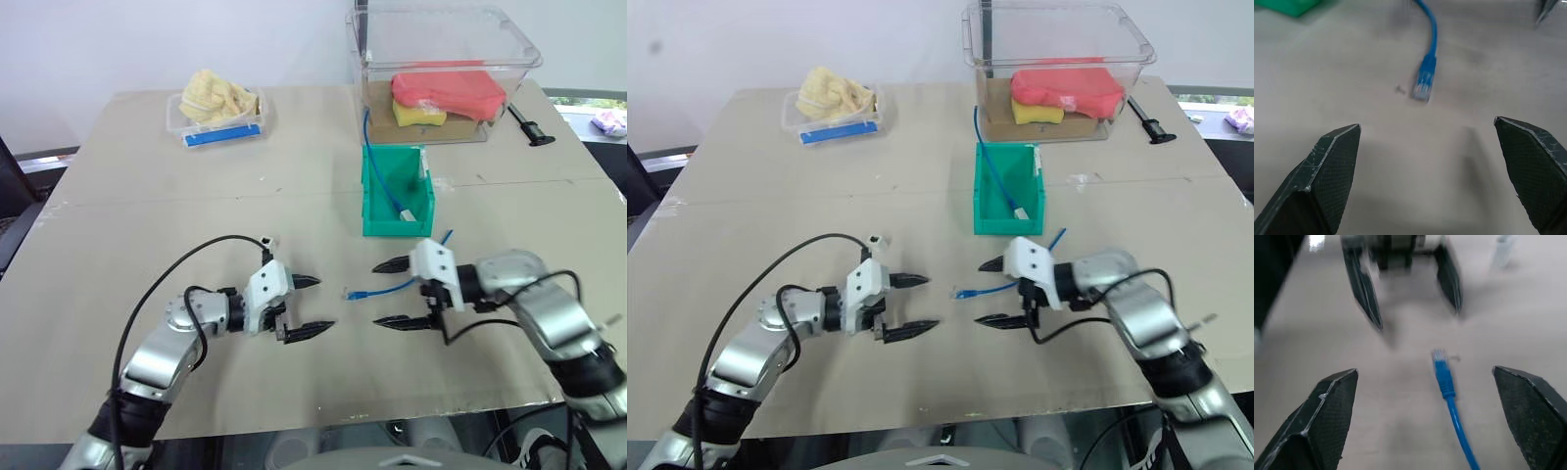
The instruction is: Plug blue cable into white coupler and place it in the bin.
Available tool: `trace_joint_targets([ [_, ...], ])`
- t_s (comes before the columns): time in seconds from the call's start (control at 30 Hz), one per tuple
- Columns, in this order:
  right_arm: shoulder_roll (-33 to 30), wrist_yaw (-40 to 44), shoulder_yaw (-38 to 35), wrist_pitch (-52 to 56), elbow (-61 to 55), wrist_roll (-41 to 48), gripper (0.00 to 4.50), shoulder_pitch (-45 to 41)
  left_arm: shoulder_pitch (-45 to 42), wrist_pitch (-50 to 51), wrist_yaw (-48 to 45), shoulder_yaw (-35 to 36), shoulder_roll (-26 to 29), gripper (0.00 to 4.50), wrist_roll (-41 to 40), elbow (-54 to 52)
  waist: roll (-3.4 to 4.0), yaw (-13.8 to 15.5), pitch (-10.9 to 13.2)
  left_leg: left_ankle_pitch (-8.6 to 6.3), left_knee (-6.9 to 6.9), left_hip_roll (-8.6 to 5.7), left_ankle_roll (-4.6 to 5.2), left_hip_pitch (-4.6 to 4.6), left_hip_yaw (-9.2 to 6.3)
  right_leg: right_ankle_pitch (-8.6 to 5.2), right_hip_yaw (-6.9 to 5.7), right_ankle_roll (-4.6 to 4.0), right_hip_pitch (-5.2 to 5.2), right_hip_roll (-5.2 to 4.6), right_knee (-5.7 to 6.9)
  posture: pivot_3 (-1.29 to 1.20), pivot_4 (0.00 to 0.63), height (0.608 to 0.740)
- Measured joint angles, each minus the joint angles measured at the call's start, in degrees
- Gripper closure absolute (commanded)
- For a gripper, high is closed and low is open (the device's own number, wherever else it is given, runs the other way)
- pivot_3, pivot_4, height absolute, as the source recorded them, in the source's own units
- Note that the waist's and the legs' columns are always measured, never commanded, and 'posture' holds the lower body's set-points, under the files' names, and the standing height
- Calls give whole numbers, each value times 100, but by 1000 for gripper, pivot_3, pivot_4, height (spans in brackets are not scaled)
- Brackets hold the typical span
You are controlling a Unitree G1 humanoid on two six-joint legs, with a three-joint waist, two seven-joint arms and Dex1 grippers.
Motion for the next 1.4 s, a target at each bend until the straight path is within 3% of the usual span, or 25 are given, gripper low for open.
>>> trace_joint_targets([
  [0.13,-139,-567,-928,-54,-1010,204,90,1484,-307,-143,-103,-203,-145,0,164,321,2,35,0,-14,1,1,24,2,4,-1,-1,0,1,1,5,0,150,740],
  [0.33,-183,-1262,-1671,-168,-1795,173,90,2971,-670,-251,-169,-425,-289,0,461,681,1,10,-1,-14,11,5,28,43,31,-14,0,24,42,8,7,0,150,740],
  [0.57,-86,-1840,-1804,-190,-2193,100,21,3700,-975,-434,-306,-643,-369,2957,726,907,-1,-18,-4,-14,13,10,27,48,25,-13,5,23,46,9,8,0,150,740],
  [0.6,-77,-1918,-1804,-190,-2222,97,21,3733,-996,-454,-311,-651,-390,3623,743,936,-1,-18,-4,-14,13,10,28,48,24,-11,7,21,46,9,8,0,150,740],
  [0.67,-61,-2081,-1799,-191,-2259,71,21,3807,-1033,-518,-333,-680,-418,4331,771,978,-2,-11,-4,-14,13,8,28,47,17,-9,9,18,46,7,6,0,150,740],
  [0.7,-60,-2143,-1777,-192,-2264,49,21,3855,-1057,-533,-354,-683,-432,4472,772,996,-2,-5,-5,-14,13,8,28,47,16,-10,7,18,46,7,6,0,150,740],
  [0.87,52,-2423,-1688,-70,-2271,118,21,3893,-1061,-610,-424,-683,-444,4472,772,1030,-3,0,-5,-14,13,9,28,47,14,-12,6,22,46,8,7,0,150,740],
  [1.1,1116,-3552,-1313,1131,-2254,874,21,2840,-1126,-1038,-179,-133,-899,4472,337,803,-3,-2,-5,-13,13,13,27,44,3,-2,2,4,43,9,7,0,150,740],
  [1.2,1747,-4029,-1339,1797,-2041,1569,891,2349,-1282,-1427,43,103,-1118,4500,289,663,-3,7,-5,-13,12,11,26,39,3,0,4,2,39,7,7,0,150,740],
  [1.3,2318,-4531,-1450,2179,-1741,2206,2403,1622,-1402,-1904,241,240,-1253,4500,320,617,-3,-4,-5,-13,13,7,26,40,10,1,10,2,37,7,7,0,150,740],
  [1.4,2604,-4928,-1668,2418,-1466,2752,2403,964,-1483,-2291,391,263,-1322,4500,408,660,-2,-13,-5,-12,12,2,25,40,7,1,7,1,35,8,8,0,150,740],
])
